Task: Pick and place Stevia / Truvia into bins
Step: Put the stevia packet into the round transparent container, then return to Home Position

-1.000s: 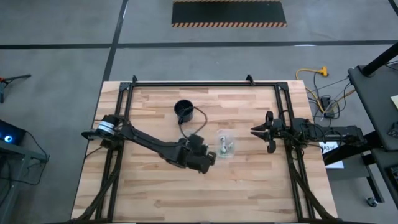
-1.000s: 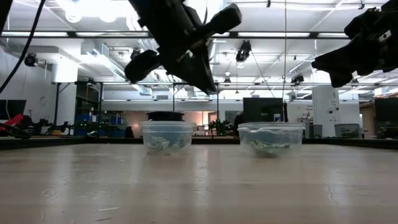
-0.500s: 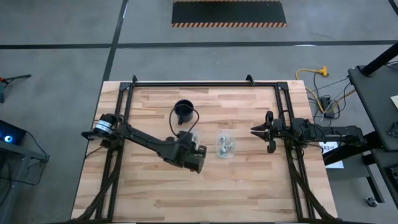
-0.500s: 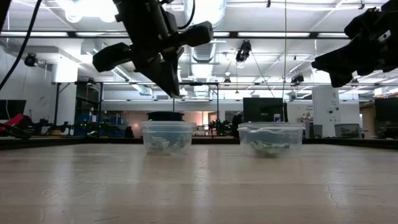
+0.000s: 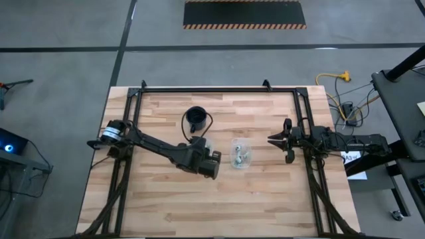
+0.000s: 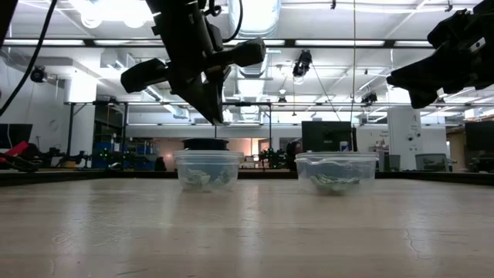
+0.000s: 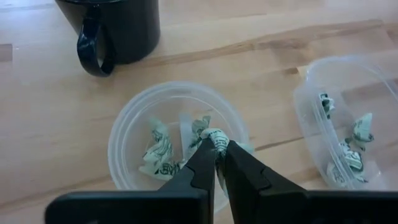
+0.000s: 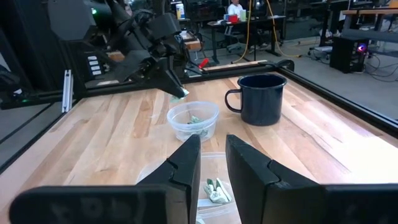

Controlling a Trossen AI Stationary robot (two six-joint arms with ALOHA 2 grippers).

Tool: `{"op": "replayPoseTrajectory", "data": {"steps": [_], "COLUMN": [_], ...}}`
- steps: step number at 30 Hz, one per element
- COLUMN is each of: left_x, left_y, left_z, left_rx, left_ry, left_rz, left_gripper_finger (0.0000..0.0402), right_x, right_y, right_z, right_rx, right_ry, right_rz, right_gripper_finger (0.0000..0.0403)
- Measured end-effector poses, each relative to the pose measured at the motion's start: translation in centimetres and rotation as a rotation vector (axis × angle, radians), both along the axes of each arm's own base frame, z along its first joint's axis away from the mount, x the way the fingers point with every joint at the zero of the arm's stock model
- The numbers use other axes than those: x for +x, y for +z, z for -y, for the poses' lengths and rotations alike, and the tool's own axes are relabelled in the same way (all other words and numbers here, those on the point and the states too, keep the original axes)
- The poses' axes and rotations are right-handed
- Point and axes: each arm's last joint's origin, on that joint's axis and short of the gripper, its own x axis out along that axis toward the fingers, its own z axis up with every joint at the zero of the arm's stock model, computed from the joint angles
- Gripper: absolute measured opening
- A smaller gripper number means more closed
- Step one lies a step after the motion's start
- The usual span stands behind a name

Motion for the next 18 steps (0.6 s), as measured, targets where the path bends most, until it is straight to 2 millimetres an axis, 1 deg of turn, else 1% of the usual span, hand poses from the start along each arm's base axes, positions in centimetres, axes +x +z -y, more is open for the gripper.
{"op": "replayPoseTrajectory", "data": {"steps": [4,14,18], "left_x": [0.09,0.16,0.16], "left_y": [-0.01,-0.02,0.02], "left_z": [-0.37,-0.73,-0.74], "left_rx": [0.000,0.005,-0.005], "left_ry": [0.010,0.020,0.017], "left_rz": [0.000,-0.001,-0.002], "left_gripper_finger": [0.0034,0.0131,0.0156], "right_x": [0.00,0.00,0.00], "right_y": [-0.01,-0.01,0.00], "right_z": [0.00,0.00,0.00], "right_rx": [0.000,0.000,0.000], "right_ry": [0.000,0.000,0.000], "right_rz": [0.000,0.000,0.000], "right_gripper_finger": [0.0068,0.0068,0.0068]}}
